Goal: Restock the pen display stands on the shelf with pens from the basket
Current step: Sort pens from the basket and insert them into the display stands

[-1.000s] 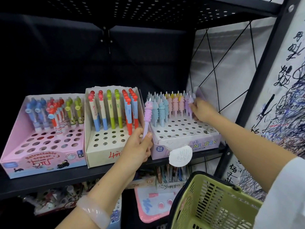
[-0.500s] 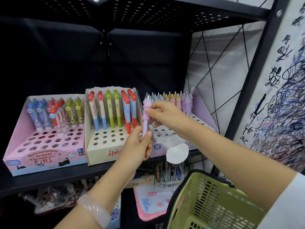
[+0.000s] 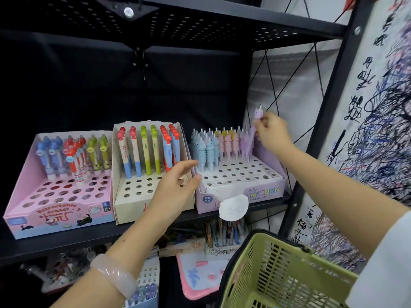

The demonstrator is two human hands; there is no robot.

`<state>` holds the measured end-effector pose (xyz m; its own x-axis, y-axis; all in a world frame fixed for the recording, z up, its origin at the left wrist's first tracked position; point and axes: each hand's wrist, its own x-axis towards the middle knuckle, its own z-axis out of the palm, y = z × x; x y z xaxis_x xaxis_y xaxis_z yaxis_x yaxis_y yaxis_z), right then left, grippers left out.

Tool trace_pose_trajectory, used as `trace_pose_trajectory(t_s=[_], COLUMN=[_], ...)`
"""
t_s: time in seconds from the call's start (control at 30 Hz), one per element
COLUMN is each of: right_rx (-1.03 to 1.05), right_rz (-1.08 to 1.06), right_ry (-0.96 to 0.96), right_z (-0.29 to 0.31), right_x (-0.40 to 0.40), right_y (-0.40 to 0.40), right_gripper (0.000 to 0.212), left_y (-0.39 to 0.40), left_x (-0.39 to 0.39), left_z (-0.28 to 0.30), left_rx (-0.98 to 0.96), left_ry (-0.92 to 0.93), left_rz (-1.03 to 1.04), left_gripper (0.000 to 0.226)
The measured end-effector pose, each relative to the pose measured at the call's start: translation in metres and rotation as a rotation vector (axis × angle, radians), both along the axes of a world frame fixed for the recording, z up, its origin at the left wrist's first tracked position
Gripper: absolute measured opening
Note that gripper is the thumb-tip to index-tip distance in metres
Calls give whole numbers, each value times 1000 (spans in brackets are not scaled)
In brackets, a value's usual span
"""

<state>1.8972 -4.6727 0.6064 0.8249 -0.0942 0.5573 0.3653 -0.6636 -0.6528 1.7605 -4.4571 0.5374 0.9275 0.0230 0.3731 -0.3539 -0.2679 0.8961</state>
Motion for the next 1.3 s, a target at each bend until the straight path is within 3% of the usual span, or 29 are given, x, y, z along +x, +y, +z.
trace_pose_trajectory(t_s=[0.1,0.43,0.7,0.83,0.93,1.03,1.13,1.3], right_rx=[-173,-263,-307,-360,-465,-462,-348,-237], right_rz=[-119,-91,-59,-72,-102,-54,103,405], right_ry=[4,132,456,449,414,348,323,449], right_z=[-10,-26,-30,-31,-28,-17,-8,-40], right_x=[12,26,30,25,16,-4,-39,-126], right_y=[-17,-22,-16,-16,-17,-18,-22,-38], right_gripper=[19,25,27,25,35,18,28,19], left_y=[0,-1,2,2,1,-1,-9,-36], left_x=[3,7,8,9,8,3,-7,-29], left_z=[-1,-6,-11,-14,-12,-7,-4,-18], left_rx=[-3,-37,-45,-35,-5,9,14,-78], left_ry=[7,24,18,35,40,32,-6,-7], left_rz=[-15,-9,-4,-10,-19,-29,-50,-131], left_gripper=[31,29,27,28,29,32,30,26])
